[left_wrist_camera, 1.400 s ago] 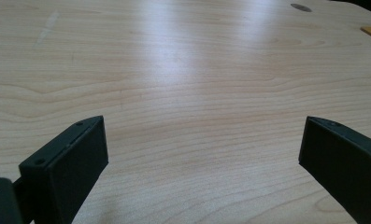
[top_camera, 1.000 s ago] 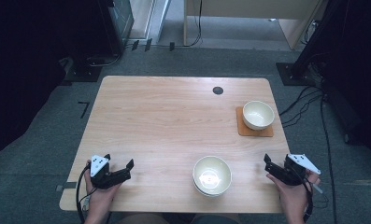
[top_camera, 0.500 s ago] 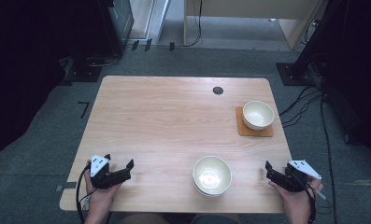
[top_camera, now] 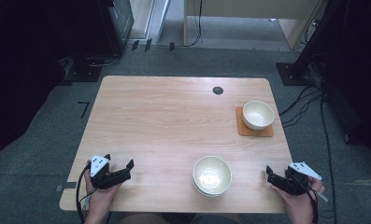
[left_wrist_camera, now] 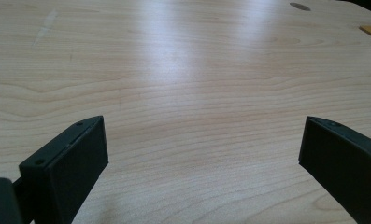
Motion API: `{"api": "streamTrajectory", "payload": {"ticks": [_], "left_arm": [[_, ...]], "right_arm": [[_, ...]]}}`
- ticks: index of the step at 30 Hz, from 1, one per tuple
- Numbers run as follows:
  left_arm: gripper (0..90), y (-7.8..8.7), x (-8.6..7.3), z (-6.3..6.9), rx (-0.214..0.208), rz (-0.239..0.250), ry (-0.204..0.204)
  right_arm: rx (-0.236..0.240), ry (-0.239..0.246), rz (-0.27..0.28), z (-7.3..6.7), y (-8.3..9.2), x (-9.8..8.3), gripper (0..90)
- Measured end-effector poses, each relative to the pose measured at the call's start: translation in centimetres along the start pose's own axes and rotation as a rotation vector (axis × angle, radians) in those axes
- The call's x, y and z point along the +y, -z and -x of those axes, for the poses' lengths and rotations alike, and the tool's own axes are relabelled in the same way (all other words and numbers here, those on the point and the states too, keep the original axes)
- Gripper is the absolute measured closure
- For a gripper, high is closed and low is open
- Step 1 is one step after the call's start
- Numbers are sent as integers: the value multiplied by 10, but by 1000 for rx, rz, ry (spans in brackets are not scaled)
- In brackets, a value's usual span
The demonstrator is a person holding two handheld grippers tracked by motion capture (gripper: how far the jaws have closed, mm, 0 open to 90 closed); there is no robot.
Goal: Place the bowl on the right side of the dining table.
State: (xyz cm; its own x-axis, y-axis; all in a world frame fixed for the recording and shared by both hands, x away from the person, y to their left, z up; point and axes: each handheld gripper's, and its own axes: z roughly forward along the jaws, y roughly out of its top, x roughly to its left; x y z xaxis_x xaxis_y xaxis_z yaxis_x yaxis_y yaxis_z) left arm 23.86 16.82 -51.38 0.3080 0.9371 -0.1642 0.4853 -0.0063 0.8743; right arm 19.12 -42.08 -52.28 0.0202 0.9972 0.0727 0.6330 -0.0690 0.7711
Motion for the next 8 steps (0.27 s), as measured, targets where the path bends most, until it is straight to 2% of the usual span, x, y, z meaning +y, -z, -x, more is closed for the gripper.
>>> {"api": "streamTrajectory", "payload": {"ticks": [8], "left_arm": [[11, 0, 0, 0, -2, -1, 3]], "right_arm": [[0, -10, 2, 1, 1, 0, 147]]}}
